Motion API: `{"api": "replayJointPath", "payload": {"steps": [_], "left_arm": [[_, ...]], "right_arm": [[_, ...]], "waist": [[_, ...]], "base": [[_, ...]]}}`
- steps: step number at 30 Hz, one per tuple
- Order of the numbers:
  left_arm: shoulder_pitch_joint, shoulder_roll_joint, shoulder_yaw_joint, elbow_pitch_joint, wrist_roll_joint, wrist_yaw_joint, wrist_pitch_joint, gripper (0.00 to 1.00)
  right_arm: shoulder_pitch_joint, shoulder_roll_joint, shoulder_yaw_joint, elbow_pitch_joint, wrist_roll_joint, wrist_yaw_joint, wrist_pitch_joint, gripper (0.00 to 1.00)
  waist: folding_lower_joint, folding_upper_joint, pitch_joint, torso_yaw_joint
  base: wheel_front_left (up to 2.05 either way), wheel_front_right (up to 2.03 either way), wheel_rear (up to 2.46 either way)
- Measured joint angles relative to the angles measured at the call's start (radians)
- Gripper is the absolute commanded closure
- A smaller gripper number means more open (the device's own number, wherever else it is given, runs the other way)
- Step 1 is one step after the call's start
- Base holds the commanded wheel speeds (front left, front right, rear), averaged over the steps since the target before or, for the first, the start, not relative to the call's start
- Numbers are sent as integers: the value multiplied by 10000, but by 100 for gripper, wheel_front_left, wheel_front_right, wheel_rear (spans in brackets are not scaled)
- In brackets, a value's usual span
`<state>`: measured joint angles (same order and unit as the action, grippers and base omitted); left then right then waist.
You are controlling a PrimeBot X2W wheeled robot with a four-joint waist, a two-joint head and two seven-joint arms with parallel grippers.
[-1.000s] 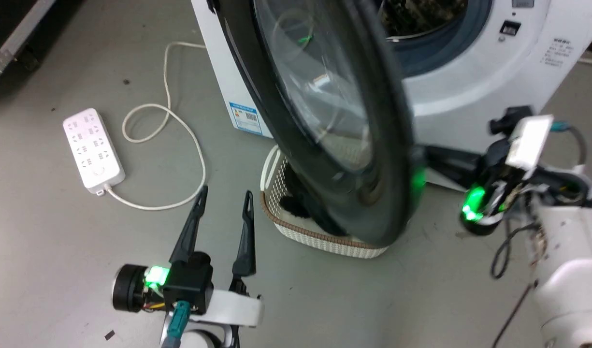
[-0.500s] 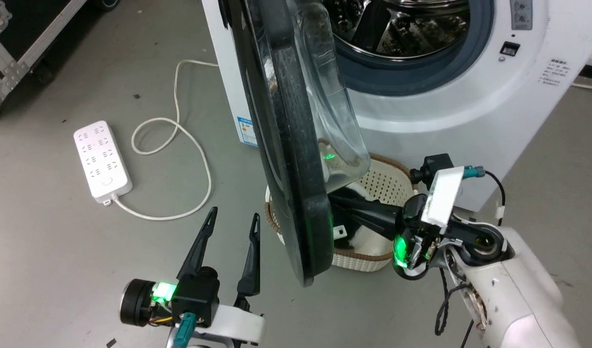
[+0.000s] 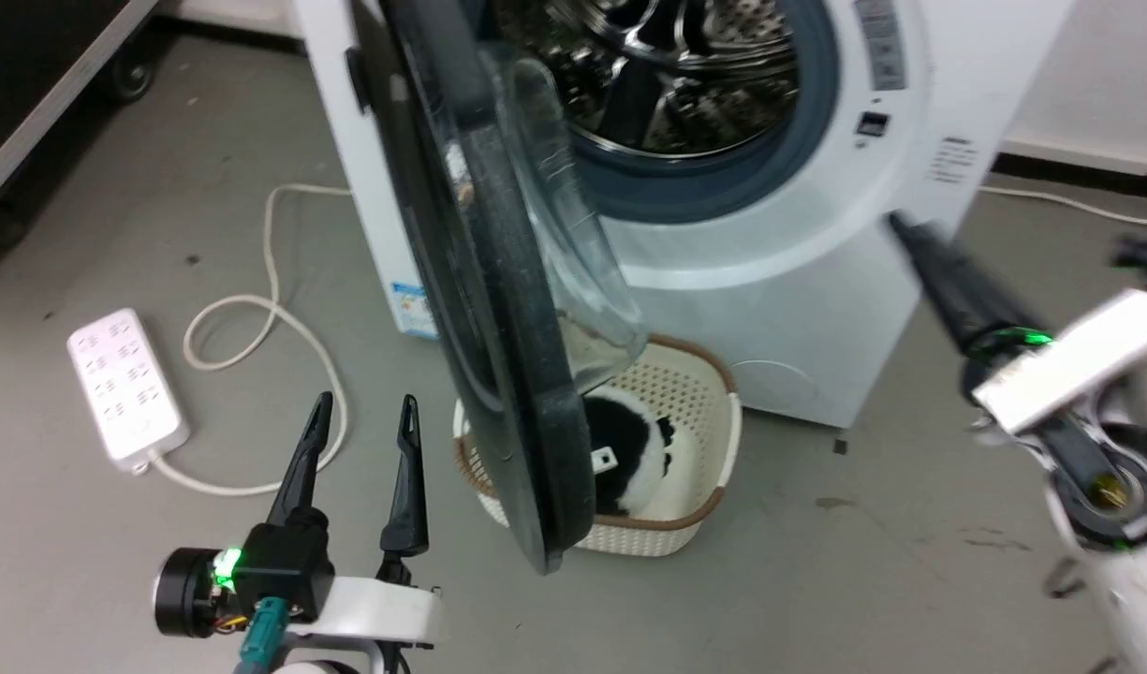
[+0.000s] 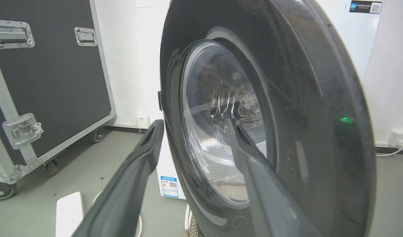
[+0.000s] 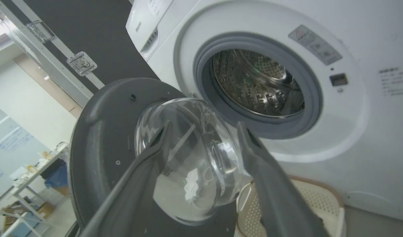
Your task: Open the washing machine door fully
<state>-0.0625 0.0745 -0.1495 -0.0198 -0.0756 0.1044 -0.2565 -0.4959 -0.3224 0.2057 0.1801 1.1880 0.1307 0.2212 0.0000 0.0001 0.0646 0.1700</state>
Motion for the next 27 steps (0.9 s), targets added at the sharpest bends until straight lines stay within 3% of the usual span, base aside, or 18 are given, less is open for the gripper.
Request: {"api": "replayJointPath", "payload": {"steps": [5,9,13,20,24,27], "left_arm": [[3,10,395,-59,-75,-142,0,0],[99,-6,548,-56,-75,-267,0,0],[314,-33,625,58,-75,-383,0,0],[495,-98,602,303,-56,-479,0,0],[667,-167,606,711,-56,-564,2,0],[733,-182,648,874,-56,-566,2,0]], "right_arm": [[874,-1340,414,-819,-3521,6,-2861,0],[1810,-1490,-69,-811,-6027,8,-4188,0],[2991,-719,-1172,-1302,-7961,8,-4550,0],[5139,1526,-2399,-2355,-10370,8,-4744,0],[5628,2178,-2500,-2389,-10782,8,-4780,0],[5778,2313,-2366,-2320,-11143,8,-4782,0]], "waist": [[0,0,-235,-502],[-1,0,-404,-886],[-1,0,-502,-1200],[1,0,-462,-1464],[1,0,-458,-1518],[1,-1,-480,-1561]], "base": [[0,0,0],[0,0,0],[0,0,0],[0,0,0],[0,0,0],[0,0,0]]}}
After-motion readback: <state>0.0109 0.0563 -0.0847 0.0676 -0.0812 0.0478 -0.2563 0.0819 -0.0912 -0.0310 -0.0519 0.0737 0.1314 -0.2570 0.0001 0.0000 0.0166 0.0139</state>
